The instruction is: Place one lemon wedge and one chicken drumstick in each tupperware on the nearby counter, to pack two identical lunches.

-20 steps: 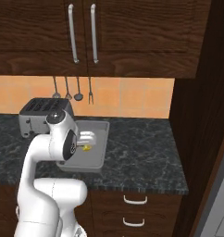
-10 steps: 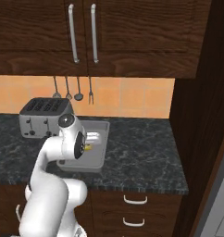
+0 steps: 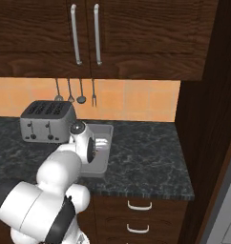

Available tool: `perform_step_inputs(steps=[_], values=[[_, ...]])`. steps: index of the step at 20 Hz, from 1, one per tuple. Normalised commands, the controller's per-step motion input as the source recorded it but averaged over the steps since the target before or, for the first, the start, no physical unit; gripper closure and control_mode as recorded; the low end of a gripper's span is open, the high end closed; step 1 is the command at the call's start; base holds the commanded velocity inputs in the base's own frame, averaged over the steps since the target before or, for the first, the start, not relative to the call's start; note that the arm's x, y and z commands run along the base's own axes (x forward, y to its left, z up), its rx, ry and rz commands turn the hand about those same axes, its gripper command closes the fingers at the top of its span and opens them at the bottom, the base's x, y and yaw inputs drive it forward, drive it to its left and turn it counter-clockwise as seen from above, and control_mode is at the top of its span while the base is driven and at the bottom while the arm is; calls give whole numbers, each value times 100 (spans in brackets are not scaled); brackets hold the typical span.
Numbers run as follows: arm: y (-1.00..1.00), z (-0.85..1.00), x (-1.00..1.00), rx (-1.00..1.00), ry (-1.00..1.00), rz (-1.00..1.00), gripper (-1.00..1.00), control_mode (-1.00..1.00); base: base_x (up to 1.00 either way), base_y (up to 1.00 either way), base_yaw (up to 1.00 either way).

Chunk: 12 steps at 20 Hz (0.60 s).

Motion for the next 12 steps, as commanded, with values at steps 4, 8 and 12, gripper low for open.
perform_step_inputs(steps=[4,8,12], values=[[5,-11,28,0,0,-1,-100,-100,0,0,0],[-3,77,-8,0,0,-8,-100,-100,0,0,0],[-1,99,-22,0,0,-10,-100,-100,0,0,0]])
